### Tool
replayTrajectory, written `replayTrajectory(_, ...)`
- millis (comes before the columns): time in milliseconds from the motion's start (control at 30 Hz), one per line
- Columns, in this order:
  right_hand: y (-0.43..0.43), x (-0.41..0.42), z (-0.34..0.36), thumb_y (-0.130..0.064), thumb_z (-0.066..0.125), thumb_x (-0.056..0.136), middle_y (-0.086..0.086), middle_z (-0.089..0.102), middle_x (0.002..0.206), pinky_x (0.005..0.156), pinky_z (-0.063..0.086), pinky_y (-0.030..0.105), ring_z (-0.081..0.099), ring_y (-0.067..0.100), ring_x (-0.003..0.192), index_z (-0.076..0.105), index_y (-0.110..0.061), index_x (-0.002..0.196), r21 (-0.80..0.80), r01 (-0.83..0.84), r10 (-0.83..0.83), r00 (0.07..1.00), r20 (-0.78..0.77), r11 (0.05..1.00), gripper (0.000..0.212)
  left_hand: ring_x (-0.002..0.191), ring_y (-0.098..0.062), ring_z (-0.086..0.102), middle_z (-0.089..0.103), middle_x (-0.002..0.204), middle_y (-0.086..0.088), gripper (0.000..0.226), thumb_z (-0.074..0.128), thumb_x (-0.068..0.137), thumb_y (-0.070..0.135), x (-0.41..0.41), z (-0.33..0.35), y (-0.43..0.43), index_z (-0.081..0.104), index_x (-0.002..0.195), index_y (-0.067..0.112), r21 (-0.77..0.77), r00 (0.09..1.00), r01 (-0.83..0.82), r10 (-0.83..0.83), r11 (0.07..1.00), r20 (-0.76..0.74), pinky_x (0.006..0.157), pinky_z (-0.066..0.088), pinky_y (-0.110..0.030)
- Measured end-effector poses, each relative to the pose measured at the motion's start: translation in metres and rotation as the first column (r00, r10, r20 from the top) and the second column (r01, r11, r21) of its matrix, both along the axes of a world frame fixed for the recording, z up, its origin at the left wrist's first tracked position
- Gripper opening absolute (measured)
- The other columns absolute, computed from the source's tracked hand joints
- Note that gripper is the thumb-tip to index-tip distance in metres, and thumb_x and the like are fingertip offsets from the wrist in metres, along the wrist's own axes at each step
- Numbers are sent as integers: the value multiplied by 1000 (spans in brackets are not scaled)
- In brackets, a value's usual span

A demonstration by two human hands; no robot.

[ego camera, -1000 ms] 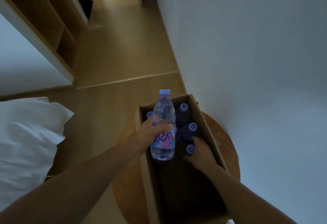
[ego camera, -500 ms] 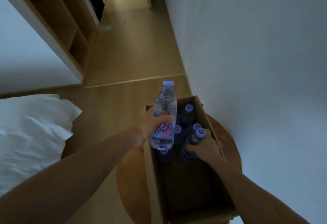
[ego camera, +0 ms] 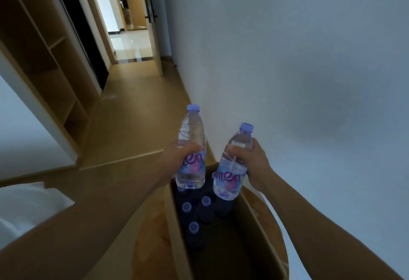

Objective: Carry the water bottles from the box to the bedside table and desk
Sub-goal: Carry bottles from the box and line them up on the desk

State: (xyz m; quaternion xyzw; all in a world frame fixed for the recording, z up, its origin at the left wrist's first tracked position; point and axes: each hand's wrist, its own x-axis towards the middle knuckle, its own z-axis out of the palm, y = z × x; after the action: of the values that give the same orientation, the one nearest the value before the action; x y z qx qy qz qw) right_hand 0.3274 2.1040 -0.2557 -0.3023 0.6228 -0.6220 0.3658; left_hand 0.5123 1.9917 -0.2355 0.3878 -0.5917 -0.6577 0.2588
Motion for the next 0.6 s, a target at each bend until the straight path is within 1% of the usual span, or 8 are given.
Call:
replayTrajectory(67, 8, 6, 14, -18, 78, 74, 7, 68, 77, 71, 56, 37, 69, 21, 74, 65, -14, 84, -3, 70, -70, 998, -9, 998, 17, 67, -25, 68, 70, 81, -15, 18, 80, 78, 16, -4, 6, -1, 66, 89, 9, 5, 999, 37, -37, 999, -8, 64, 59, -31)
replayTrajectory(133, 20, 12, 21, -33, 80, 61, 9, 69, 84, 76, 57, 40, 69, 26, 81, 65, -13, 90, 2, 118, -118, 993, -21, 993, 39, 65, -23, 69, 70, 82, -14, 13, 74, 86, 11, -7, 9, 0, 64, 94, 7, -5, 994, 109, -109, 994, -31, 62, 60, -31)
replayTrajectory(200, 34, 22, 28, -39, 81, 53, 8, 72, 90, 80, 59, 40, 71, 26, 85, 65, -13, 98, 25, 217, -217, 976, 7, 976, 54, 63, -20, 71, 72, 76, -9, 9, 70, 89, 10, -8, 10, 3, 63, 93, 9, -2, 981, 188, -188, 982, -40, 60, 59, -30)
replayTrajectory(300, 60, 38, 34, -28, 82, 69, 7, 74, 101, 84, 60, 41, 74, 26, 89, 66, -16, 108, 32, 325, -326, 945, 21, 945, 43, 59, -15, 71, 73, 64, -1, 12, 74, 88, 14, -8, 12, 15, 62, 88, 13, -33, 956, 291, -292, 956, -37, 61, 60, -29)
replayTrajectory(400, 91, 59, 35, -18, 76, 83, 10, 74, 102, 86, 59, 42, 74, 27, 88, 65, -17, 105, 25, 441, -440, 898, -9, 897, 24, 77, -31, 73, 75, 78, -9, 44, 84, 62, 42, -7, 14, 27, 66, 91, 15, -59, 896, 443, -444, 895, -10, 83, 60, -47)
replayTrajectory(467, 114, 76, 33, -21, 76, 82, 6, 74, 100, 85, 59, 40, 74, 25, 88, 62, -18, 106, 29, 545, -543, 837, -58, 838, 27, 77, -34, 71, 74, 76, -8, 55, 85, 51, 51, -10, 13, 41, 65, 88, 15, -44, 843, 537, -538, 842, 4, 86, 58, -49)
replayTrajectory(533, 143, 93, 34, -23, 77, 79, 5, 73, 99, 82, 59, 38, 74, 23, 87, 61, -18, 107, 30, 644, -640, 764, -76, 765, 33, 73, -30, 69, 73, 71, -5, 45, 85, 65, 48, -14, 12, 62, 64, 86, 14, -51, 778, 628, -629, 776, 8, 84, 58, -46)
replayTrajectory(600, 178, 108, 39, -23, 77, 76, 6, 73, 99, 79, 60, 37, 74, 22, 85, 61, -17, 107, 23, 732, -730, 680, -68, 680, 35, 78, -32, 72, 75, 80, -9, 34, 81, 76, 40, -17, 15, 92, 65, 93, 15, -58, 695, 719, -719, 693, 22, 86, 59, -46)
